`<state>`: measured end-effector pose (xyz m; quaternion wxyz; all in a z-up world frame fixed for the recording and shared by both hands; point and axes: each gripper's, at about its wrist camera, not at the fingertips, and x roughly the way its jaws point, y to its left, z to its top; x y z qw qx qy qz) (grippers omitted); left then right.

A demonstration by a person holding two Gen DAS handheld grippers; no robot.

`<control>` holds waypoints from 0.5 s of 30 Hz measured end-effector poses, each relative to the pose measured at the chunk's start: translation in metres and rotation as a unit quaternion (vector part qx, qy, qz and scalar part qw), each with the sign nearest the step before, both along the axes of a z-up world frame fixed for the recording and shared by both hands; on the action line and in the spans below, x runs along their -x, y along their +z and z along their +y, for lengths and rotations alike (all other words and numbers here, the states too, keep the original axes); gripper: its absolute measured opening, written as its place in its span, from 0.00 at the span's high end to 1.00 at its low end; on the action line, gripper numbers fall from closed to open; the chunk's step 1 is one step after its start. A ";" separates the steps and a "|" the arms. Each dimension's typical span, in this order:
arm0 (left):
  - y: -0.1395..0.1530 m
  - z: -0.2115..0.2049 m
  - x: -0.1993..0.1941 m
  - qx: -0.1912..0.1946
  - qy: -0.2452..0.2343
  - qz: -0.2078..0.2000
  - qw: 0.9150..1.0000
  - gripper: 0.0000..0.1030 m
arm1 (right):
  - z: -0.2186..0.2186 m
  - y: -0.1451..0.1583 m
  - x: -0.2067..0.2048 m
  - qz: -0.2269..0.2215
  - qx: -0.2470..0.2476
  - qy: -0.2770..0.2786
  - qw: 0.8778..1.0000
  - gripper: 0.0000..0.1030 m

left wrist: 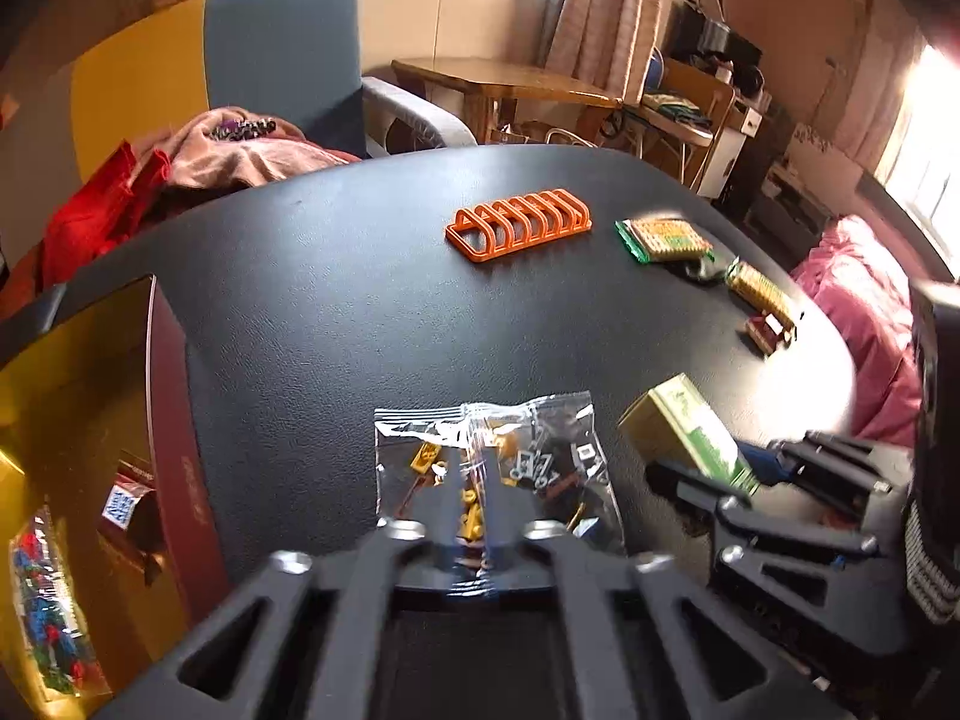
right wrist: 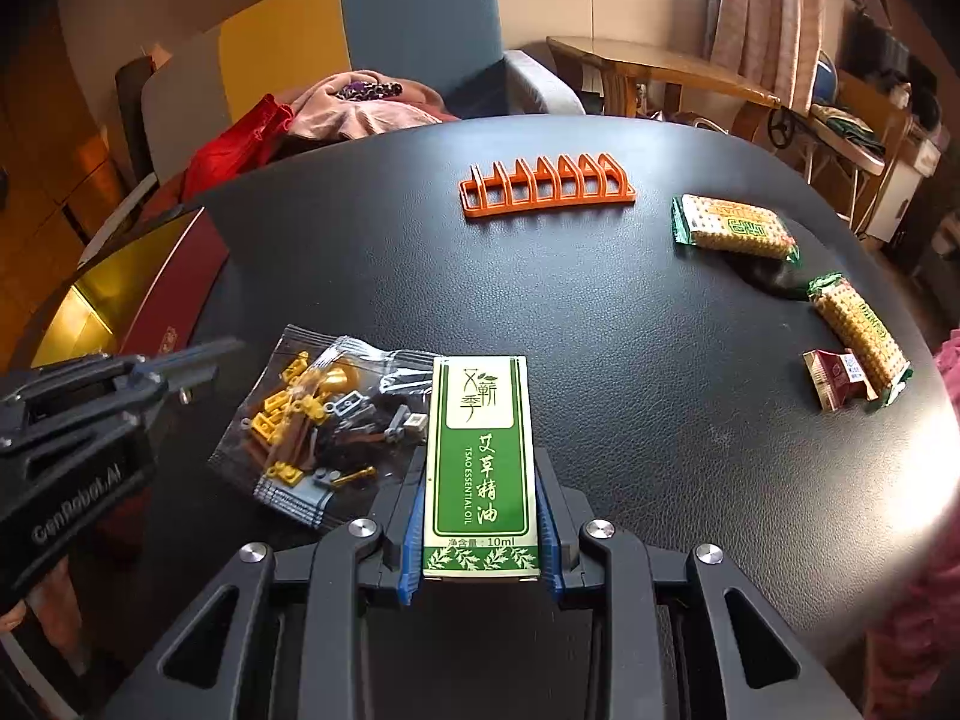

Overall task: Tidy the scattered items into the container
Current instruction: 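Lift the yellow brick bag and green box with both tools toward the tray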

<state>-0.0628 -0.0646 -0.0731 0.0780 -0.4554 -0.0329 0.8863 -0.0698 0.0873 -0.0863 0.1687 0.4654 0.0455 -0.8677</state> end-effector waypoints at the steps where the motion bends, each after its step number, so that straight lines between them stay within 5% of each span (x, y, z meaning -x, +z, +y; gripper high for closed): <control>1: -0.001 -0.001 -0.002 -0.008 0.000 -0.002 1.000 0.46 | 0.001 0.001 -0.001 0.001 -0.001 0.000 1.000 0.70; 4: -0.007 -0.003 -0.009 -0.028 -0.006 -0.011 1.000 0.14 | 0.004 0.003 -0.002 0.003 0.002 -0.004 1.000 0.70; 15: -0.034 0.011 -0.003 0.031 -0.001 -0.041 0.999 0.06 | 0.014 -0.004 0.002 -0.001 0.006 -0.011 1.000 0.70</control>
